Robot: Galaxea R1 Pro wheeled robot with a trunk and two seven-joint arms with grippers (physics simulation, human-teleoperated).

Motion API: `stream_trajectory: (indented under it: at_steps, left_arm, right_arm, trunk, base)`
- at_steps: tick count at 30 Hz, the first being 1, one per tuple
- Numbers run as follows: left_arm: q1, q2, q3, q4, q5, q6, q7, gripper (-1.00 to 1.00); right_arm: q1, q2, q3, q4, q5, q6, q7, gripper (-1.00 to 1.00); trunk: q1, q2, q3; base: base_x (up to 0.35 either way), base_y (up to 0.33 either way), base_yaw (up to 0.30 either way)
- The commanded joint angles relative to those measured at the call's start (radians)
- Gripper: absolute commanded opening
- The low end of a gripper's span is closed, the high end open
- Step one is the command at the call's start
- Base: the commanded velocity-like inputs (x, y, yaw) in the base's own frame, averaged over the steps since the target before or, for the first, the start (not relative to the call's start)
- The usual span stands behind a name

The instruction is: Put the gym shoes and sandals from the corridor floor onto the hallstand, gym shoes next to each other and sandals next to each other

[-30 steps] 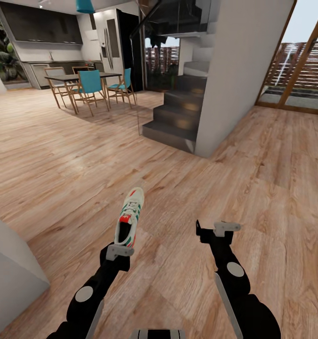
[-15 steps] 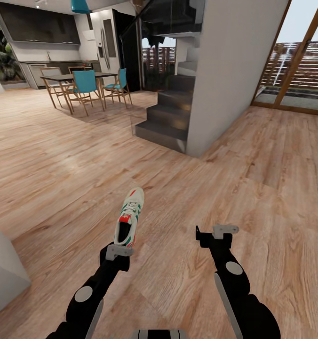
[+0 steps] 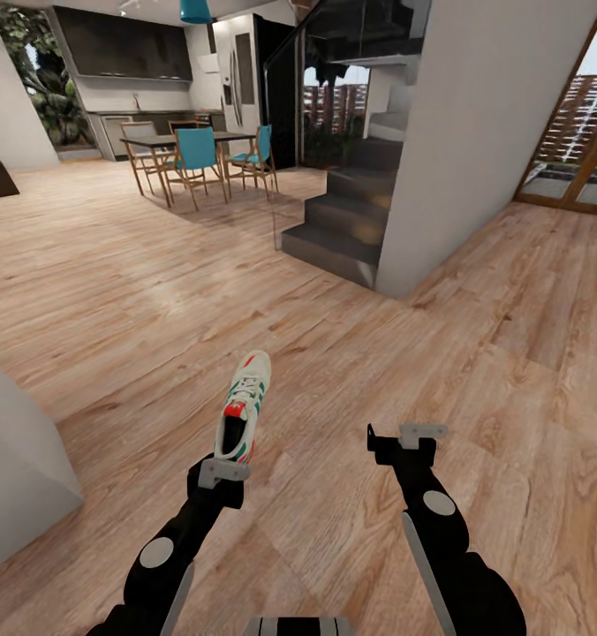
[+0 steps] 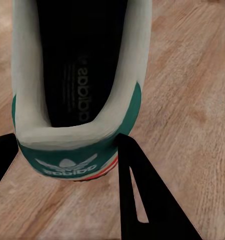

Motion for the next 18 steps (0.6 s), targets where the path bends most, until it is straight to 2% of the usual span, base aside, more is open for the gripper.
stream_trajectory:
  at_steps: [1, 8, 18]
  left_arm:
    - [-0.001, -0.001, 0.001, -0.001, -0.010, 0.005, -0.007, -1.00]
    - [-0.001, -0.001, 0.001, -0.001, -0.010, 0.005, -0.008, -1.00]
    - [-0.001, -0.002, -0.001, -0.001, -0.010, 0.004, -0.009, -1.00]
  right_arm:
    - [0.000, 0.000, 0.001, -0.002, 0.004, 0.007, -0.004, 1.00]
    - [0.000, 0.000, 0.001, -0.001, 0.004, 0.007, -0.004, 1.00]
    - [-0.001, 0.000, 0.001, -0.001, 0.004, 0.007, -0.004, 1.00]
  trunk:
    - [0.000, 0.000, -0.001]
    - [0.000, 0.000, -0.006]
    - [0.000, 0.000, -0.011]
  base:
    - [0.000, -0.002, 0.270]
    - [-0.049, 0.000, 0.271]
    - [-0.309, 0.000, 0.271]
